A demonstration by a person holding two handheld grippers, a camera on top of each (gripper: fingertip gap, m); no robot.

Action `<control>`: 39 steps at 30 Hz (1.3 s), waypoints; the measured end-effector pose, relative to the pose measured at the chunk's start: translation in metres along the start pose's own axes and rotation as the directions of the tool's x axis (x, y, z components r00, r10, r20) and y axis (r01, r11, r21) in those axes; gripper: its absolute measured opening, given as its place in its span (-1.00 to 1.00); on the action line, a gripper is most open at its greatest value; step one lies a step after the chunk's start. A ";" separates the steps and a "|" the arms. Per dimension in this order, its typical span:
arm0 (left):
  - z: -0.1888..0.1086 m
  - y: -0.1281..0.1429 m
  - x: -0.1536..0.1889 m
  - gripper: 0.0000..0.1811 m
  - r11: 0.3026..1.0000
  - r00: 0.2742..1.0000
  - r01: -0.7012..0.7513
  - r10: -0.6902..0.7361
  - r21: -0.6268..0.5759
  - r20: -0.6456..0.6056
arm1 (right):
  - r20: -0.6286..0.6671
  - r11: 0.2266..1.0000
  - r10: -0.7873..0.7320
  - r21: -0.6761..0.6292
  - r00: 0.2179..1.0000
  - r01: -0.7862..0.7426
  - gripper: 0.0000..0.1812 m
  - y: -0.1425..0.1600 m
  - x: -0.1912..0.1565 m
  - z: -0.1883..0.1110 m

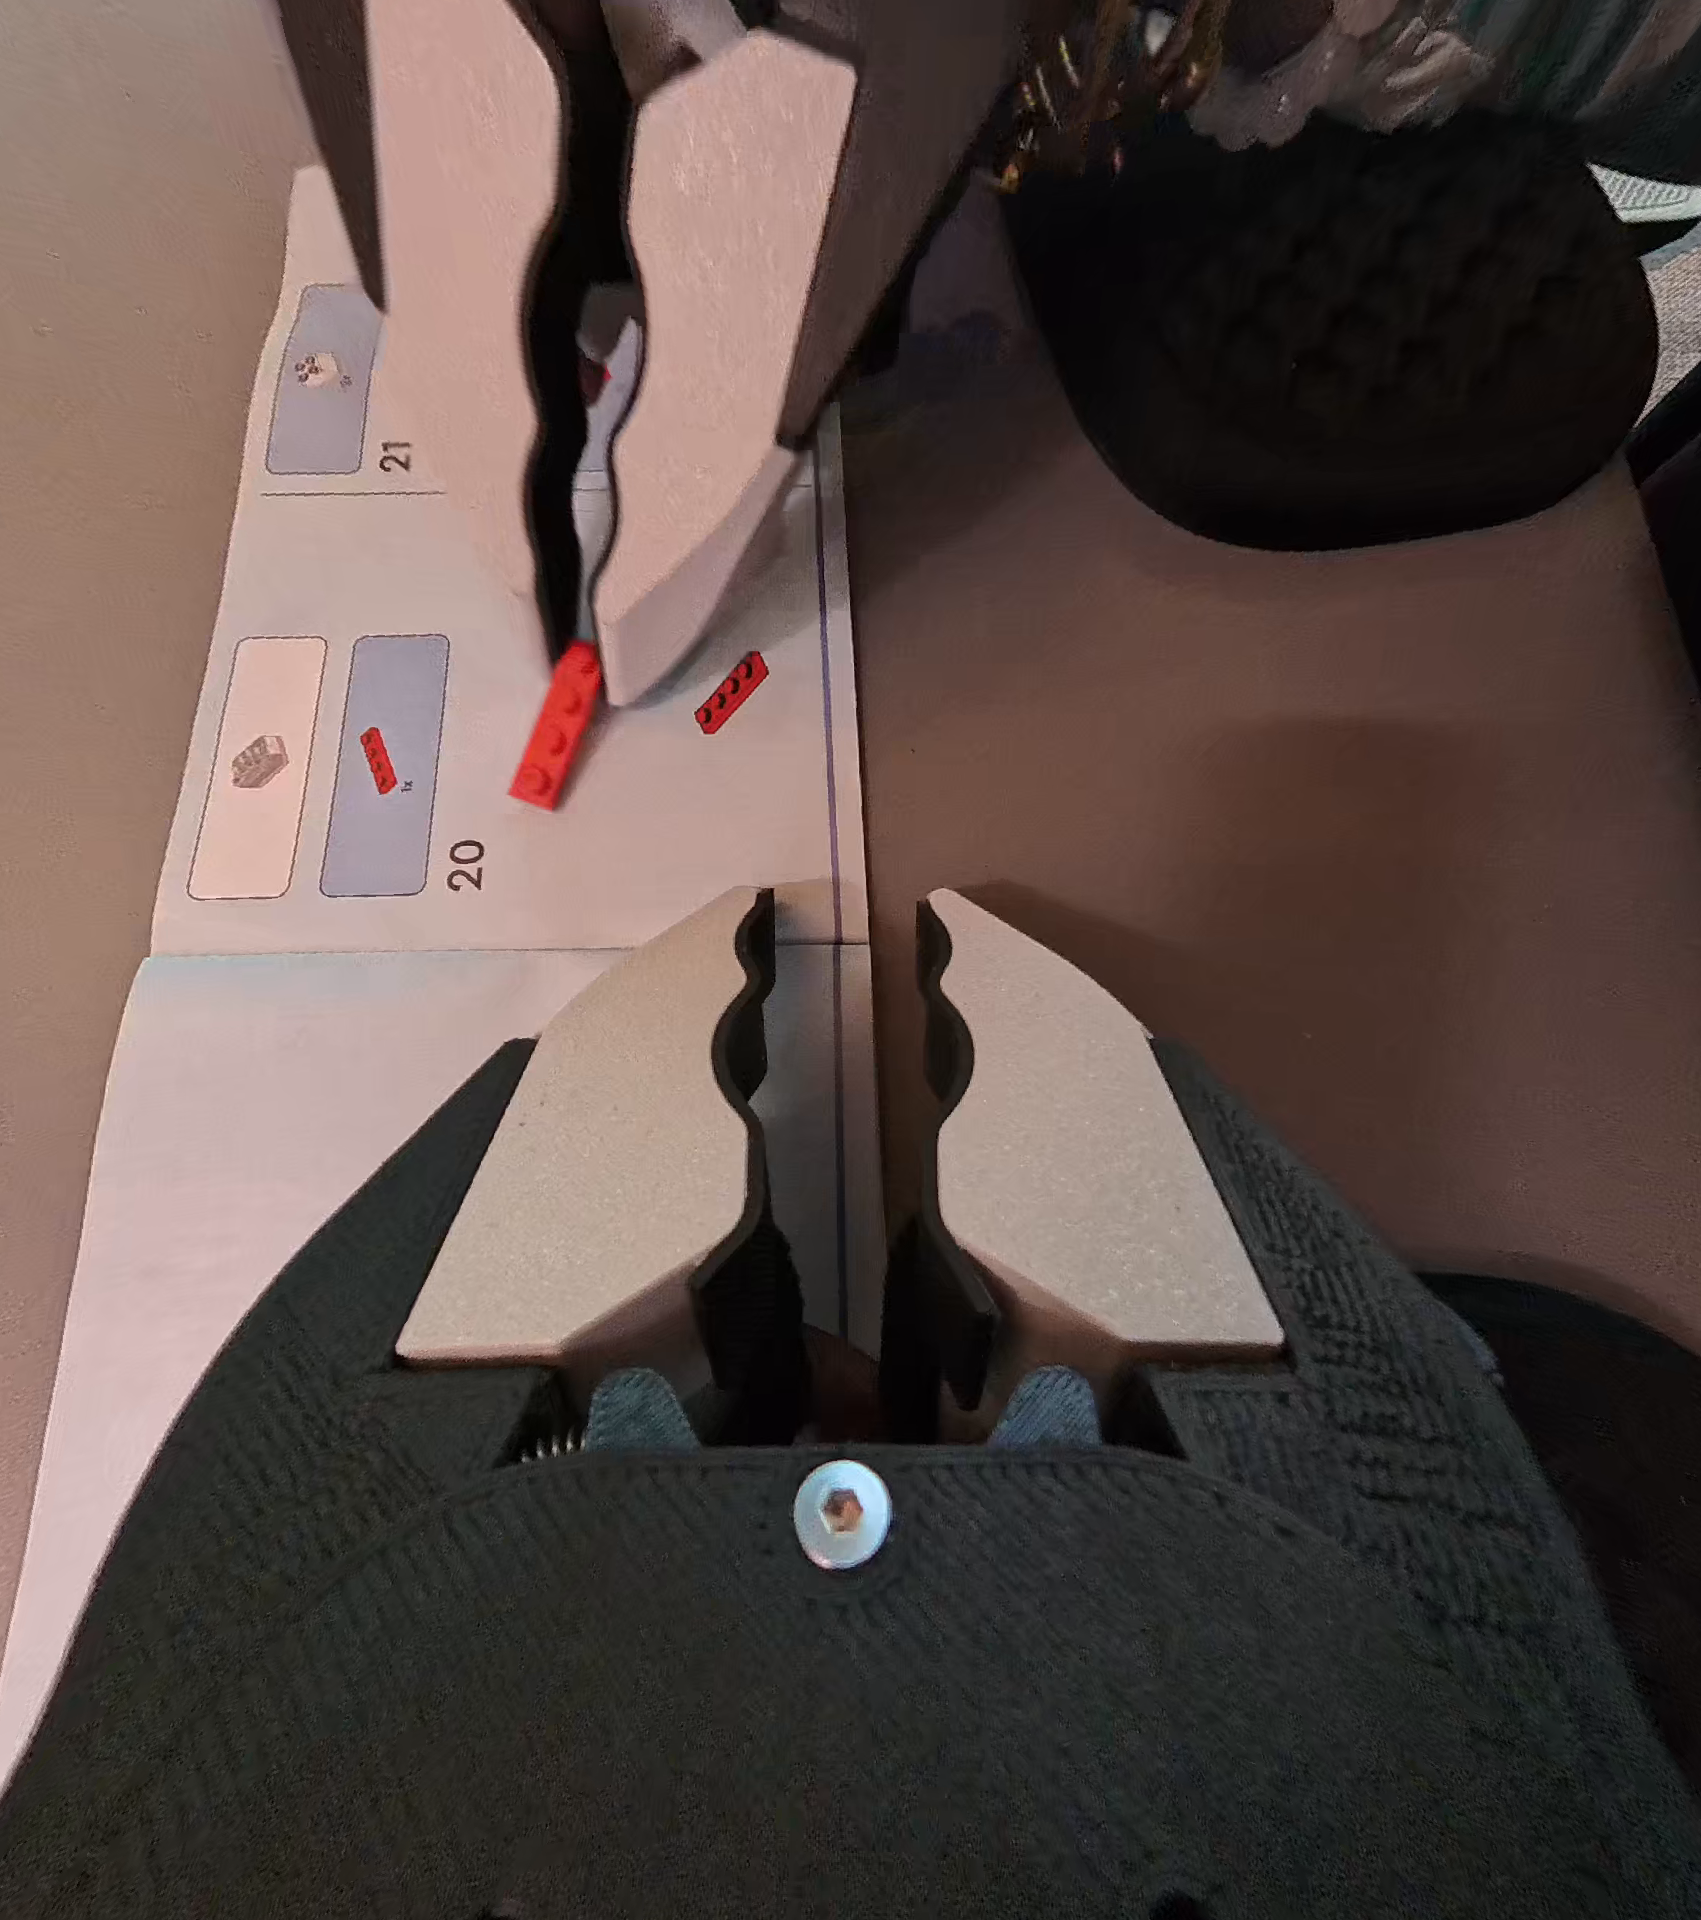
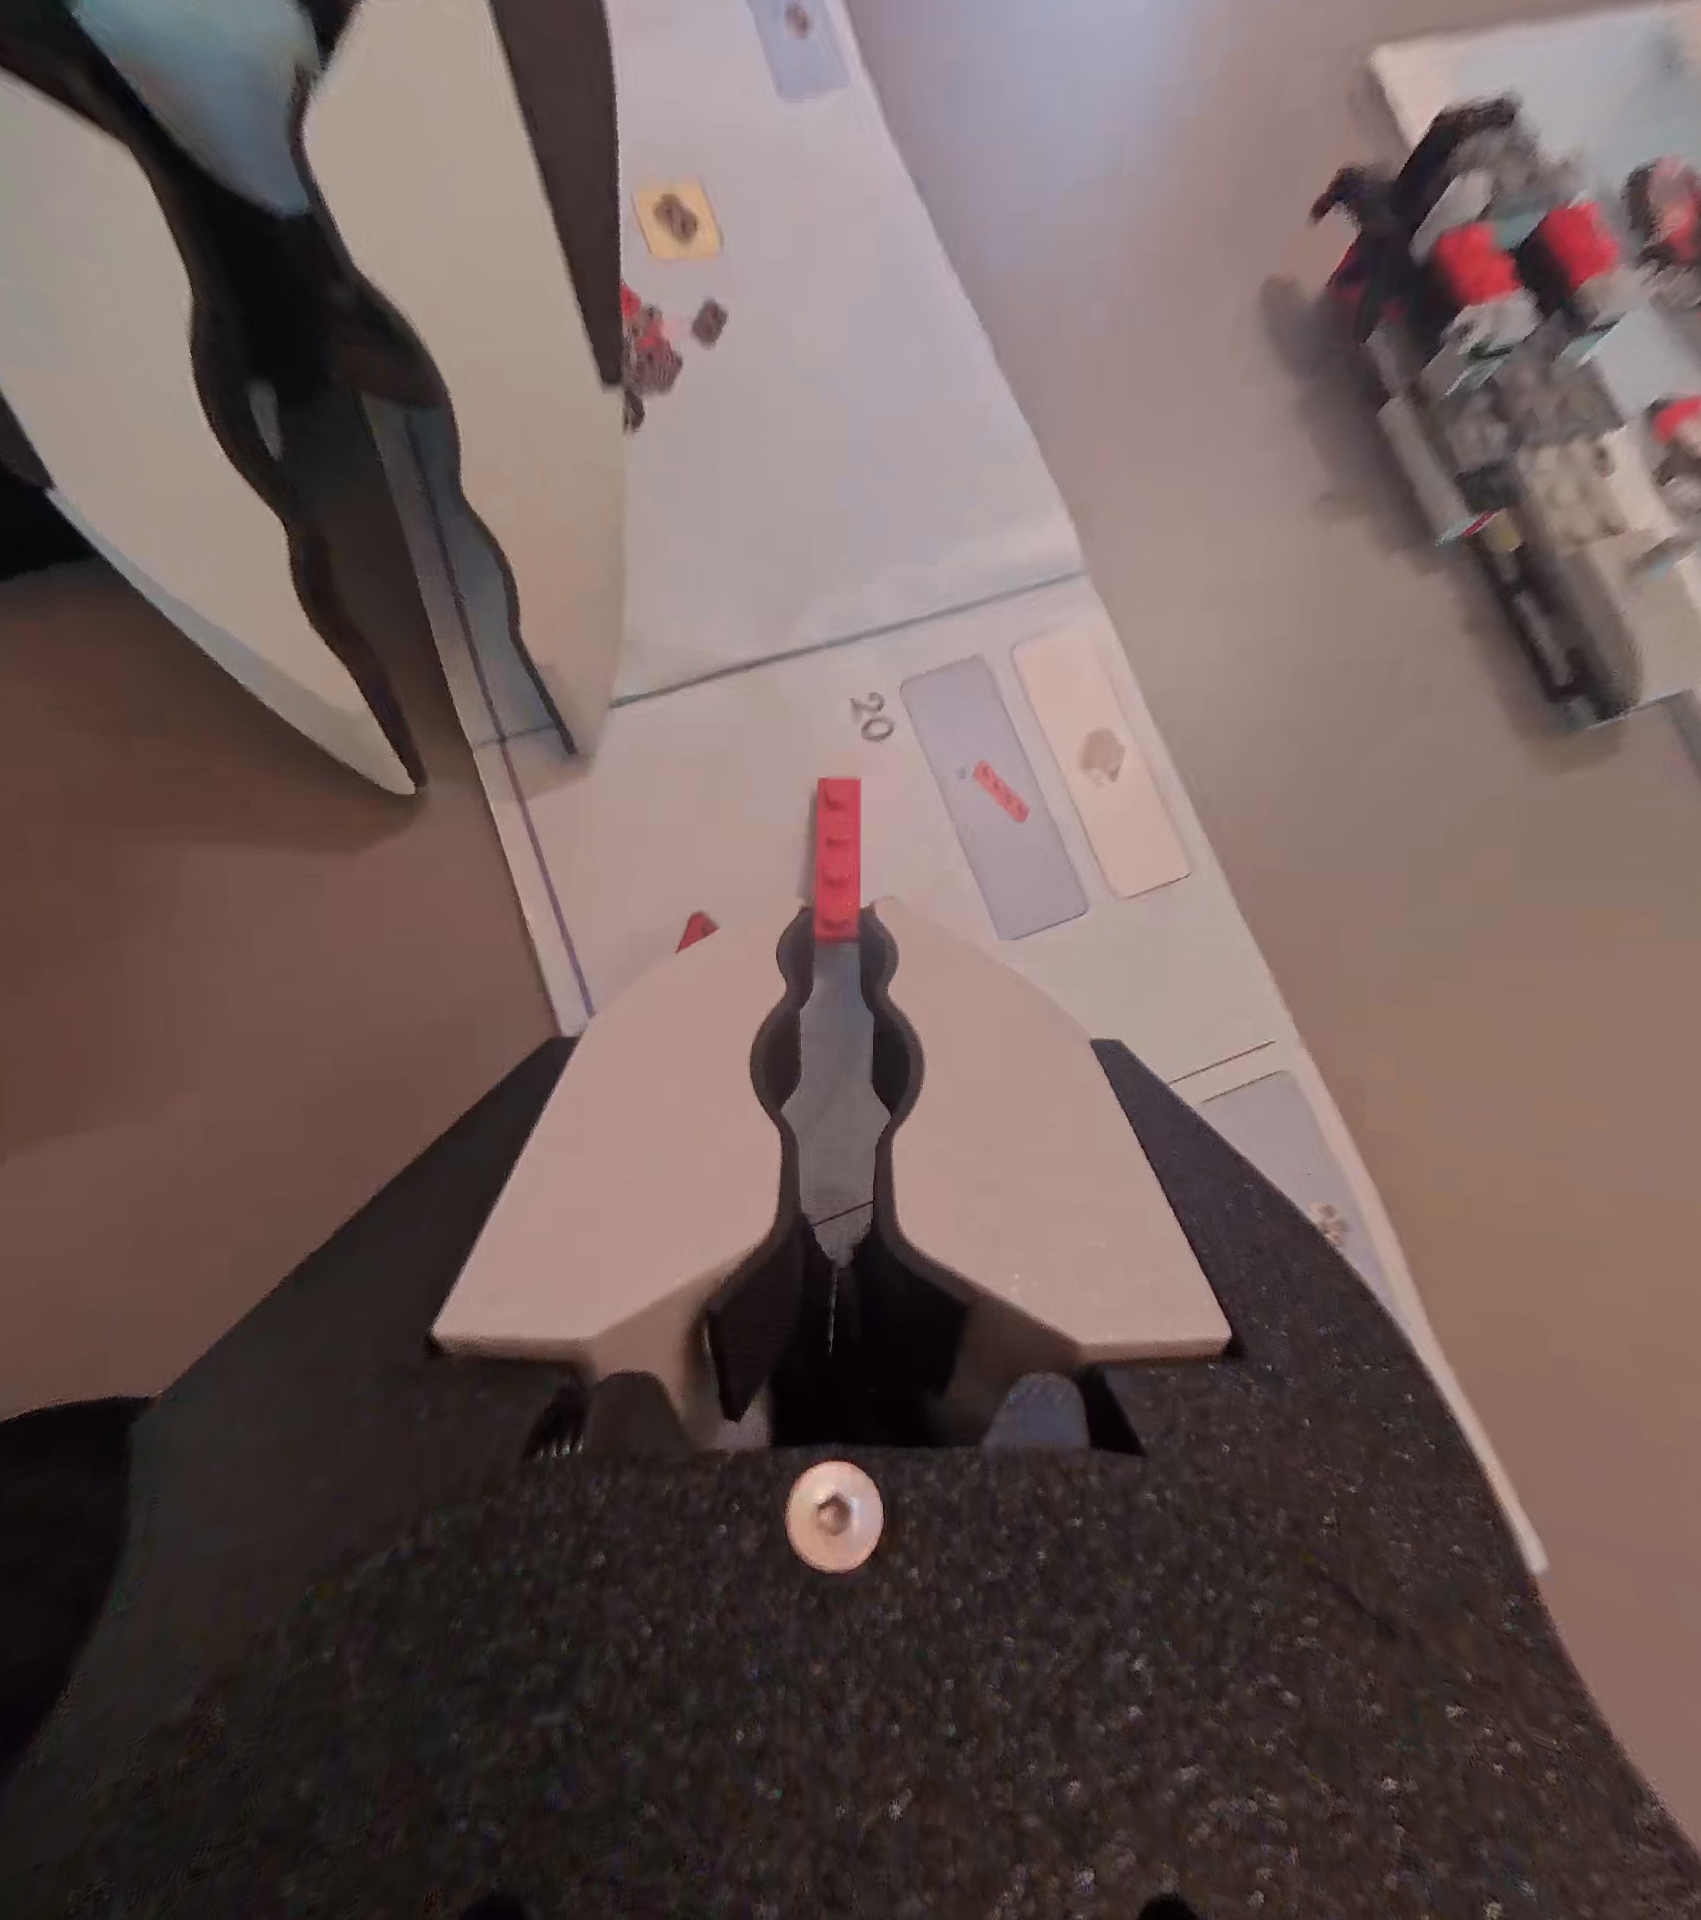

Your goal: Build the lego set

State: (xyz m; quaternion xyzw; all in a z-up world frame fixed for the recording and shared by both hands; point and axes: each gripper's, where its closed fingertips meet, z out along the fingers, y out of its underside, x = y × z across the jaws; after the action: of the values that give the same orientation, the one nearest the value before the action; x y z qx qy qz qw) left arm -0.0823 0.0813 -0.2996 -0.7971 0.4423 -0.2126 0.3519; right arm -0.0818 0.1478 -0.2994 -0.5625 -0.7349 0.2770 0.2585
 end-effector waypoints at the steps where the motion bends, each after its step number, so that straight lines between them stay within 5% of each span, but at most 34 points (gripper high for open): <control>1: 0.000 0.000 0.000 -0.71 1.000 1.000 0.000 0.000 0.000 -0.001 | -0.008 1.000 0.016 0.010 1.000 -0.016 -0.87 0.000 -0.002 0.000; 4: 0.000 0.000 0.001 -0.71 1.000 1.000 0.003 -0.003 0.000 -0.006 | -0.067 0.997 0.061 0.059 0.996 -0.057 -0.55 0.000 0.001 -0.014; 6: -0.001 0.001 0.002 -0.71 1.000 1.000 0.009 -0.009 0.000 -0.016 | -0.156 0.979 0.095 0.191 0.983 -0.064 -0.55 -0.006 0.014 -0.035; 8: -0.003 0.002 0.004 -0.71 1.000 0.999 0.018 -0.018 0.001 -0.030 | -0.321 0.932 0.220 0.347 0.921 -0.101 -0.57 -0.005 0.045 -0.066; 11: -0.006 0.004 0.006 -0.71 0.999 0.998 0.036 -0.036 0.003 -0.047 | -0.503 0.822 0.472 0.548 0.724 -0.154 -0.70 0.015 0.090 -0.117; 15: -0.007 0.005 0.007 -0.71 0.999 0.997 0.046 -0.046 0.003 -0.054 | -0.458 0.706 0.523 0.706 0.719 -0.064 -0.86 0.000 0.091 -0.142; 20: -0.007 0.005 0.007 -0.71 0.999 0.997 0.051 -0.050 0.003 -0.057 | -0.388 0.680 0.438 0.733 0.811 -0.016 -1.00 -0.016 0.075 -0.140; 39: -0.007 0.005 0.006 -0.71 0.999 0.997 0.051 -0.051 0.001 -0.056 | -0.298 0.674 0.518 0.719 0.802 -0.168 -0.96 -0.003 0.082 -0.123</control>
State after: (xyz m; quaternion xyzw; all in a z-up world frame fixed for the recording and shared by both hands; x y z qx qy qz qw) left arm -0.0863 0.0715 -0.2986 -0.8013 0.4313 -0.2444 0.3349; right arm -0.0182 0.2410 -0.2038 -0.6155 -0.3761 0.4151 0.5544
